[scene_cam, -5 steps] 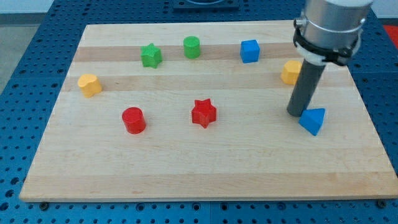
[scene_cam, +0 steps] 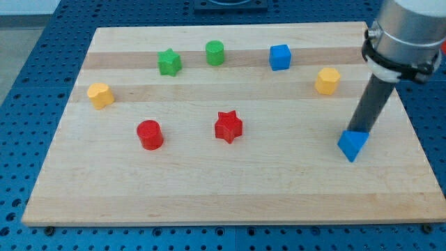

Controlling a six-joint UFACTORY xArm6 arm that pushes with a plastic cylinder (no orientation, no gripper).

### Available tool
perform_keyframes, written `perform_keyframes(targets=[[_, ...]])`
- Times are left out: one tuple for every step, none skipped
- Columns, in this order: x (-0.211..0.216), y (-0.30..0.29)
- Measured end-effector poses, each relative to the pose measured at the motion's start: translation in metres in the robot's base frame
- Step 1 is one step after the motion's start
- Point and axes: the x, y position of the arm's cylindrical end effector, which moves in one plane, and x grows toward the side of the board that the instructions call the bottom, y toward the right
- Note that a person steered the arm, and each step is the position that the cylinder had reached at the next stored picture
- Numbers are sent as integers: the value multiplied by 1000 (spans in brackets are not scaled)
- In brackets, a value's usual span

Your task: Push the blue triangle towards the bottom right of the board

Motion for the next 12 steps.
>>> perform_keyframes(targets=[[21,15],[31,19],[17,9],[12,-5],[12,-25],[-5,-27],[-7,-53],[11,-76],[25,-75],[28,-39],[30,-33],[15,-35]])
